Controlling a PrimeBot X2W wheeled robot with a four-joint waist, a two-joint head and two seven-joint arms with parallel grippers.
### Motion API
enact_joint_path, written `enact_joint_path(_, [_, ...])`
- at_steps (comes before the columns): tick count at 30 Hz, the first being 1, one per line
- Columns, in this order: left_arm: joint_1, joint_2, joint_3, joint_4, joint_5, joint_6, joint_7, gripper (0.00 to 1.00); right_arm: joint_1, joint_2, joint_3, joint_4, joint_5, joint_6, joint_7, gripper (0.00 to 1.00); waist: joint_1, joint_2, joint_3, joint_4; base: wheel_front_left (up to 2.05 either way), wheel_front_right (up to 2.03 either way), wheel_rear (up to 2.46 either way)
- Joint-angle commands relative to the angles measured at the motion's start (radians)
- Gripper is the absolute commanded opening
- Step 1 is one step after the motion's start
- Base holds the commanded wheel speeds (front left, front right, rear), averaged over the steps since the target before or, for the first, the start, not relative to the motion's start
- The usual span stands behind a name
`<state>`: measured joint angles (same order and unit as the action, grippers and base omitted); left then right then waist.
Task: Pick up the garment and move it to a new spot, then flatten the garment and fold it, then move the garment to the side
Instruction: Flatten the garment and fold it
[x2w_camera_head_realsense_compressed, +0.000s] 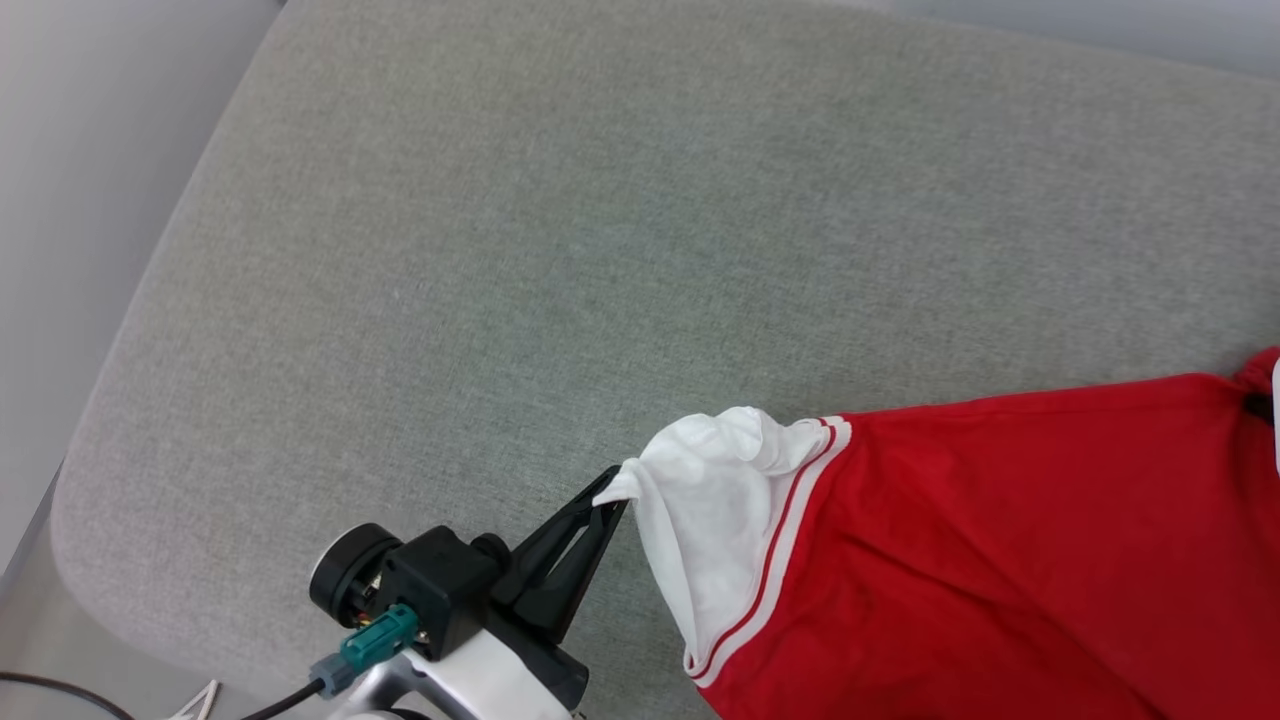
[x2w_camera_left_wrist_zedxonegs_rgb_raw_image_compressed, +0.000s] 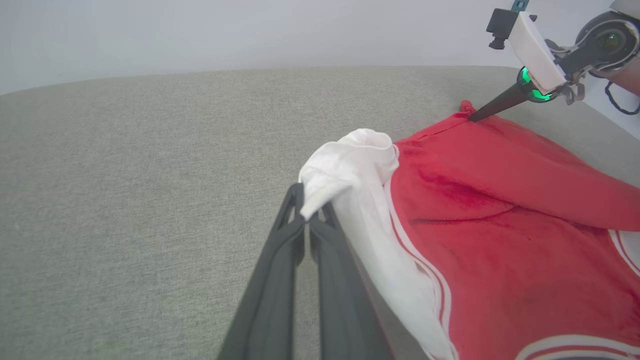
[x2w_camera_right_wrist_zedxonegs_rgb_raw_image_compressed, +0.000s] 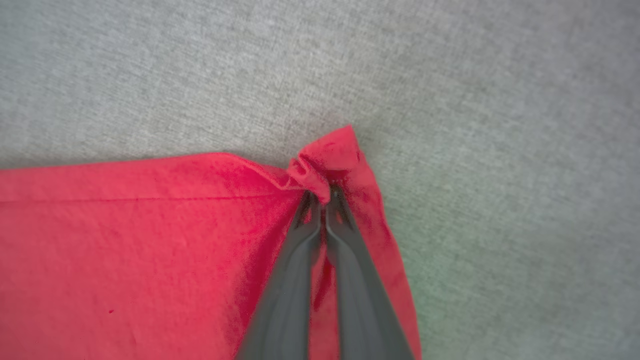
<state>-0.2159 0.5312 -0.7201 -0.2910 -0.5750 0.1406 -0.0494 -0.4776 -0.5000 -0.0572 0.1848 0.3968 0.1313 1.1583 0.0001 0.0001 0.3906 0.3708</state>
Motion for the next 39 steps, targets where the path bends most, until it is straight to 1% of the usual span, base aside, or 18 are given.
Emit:
enact_joint_path(1, [-0.008, 0.006, 0.004, -0.006, 0.001, 0.003, 0.004, 0.00, 0.025, 0.006, 0.000, 0.032, 0.008, -0.001, -0.014, 0.00, -0.0001, -0.0001, -0.031, -0.023, 0.00, 0.00, 0.00])
enact_joint_path(6, [0.004, 0.040, 0.024, -0.029, 0.007, 0.021, 0.016, 0.00, -0.034, 0.024, -0.016, 0.016, 0.060, -0.001, -0.115, 0.00, -0.0001, -0.0001, -0.116, -0.077, 0.00, 0.00, 0.00])
enact_joint_path(10, [0.013, 0.084, 0.049, -0.058, 0.004, 0.044, 0.041, 0.00, -0.053, 0.002, -0.001, -0.023, 0.104, -0.001, -0.190, 0.00, -0.0001, -0.0001, -0.193, -0.130, 0.00, 0.00, 0.00])
enact_joint_path(12, [0.020, 0.108, 0.073, -0.069, -0.008, 0.057, 0.053, 0.00, -0.072, 0.007, -0.003, -0.042, 0.130, -0.001, -0.229, 0.00, -0.0001, -0.0001, -0.230, -0.164, 0.00, 0.00, 0.00])
enact_joint_path(17, [-0.001, 0.177, 0.128, -0.113, -0.004, 0.073, 0.075, 0.00, -0.098, -0.001, 0.015, -0.097, 0.180, -0.001, -0.292, 0.00, -0.0001, -0.0001, -0.305, -0.237, 0.00, 0.00, 0.00])
enact_joint_path(21, [-0.032, 0.212, 0.173, -0.144, -0.009, 0.086, 0.095, 0.00, -0.110, -0.005, 0.033, -0.157, 0.212, -0.001, -0.334, 0.00, -0.0001, -0.0001, -0.345, -0.291, 0.00, 0.00, 0.00])
enact_joint_path(25, [-0.081, 0.245, 0.226, -0.166, -0.007, 0.091, 0.096, 0.00, -0.123, -0.011, 0.053, -0.218, 0.235, -0.001, -0.362, 0.00, -0.0001, -0.0001, -0.374, -0.341, 0.00, 0.00, 0.00])
enact_joint_path(29, [-0.155, 0.262, 0.294, -0.186, -0.012, 0.100, 0.083, 0.00, -0.143, -0.004, 0.046, -0.279, 0.263, -0.001, -0.381, 0.00, -0.0001, -0.0001, -0.392, -0.381, 0.00, 0.00, 0.00])
enact_joint_path(34, [-0.250, 0.292, 0.371, -0.195, -0.013, 0.095, 0.072, 0.00, -0.175, 0.021, 0.022, -0.344, 0.274, -0.001, -0.390, 0.00, -0.0001, -0.0001, -0.388, -0.432, 0.00, 0.00, 0.00])
enact_joint_path(39, [-0.356, 0.306, 0.433, -0.209, -0.014, 0.091, 0.061, 0.00, -0.202, 0.038, 0.003, -0.399, 0.263, -0.001, -0.393, 0.00, -0.0001, -0.0001, -0.365, -0.472, 0.00, 0.00, 0.00])
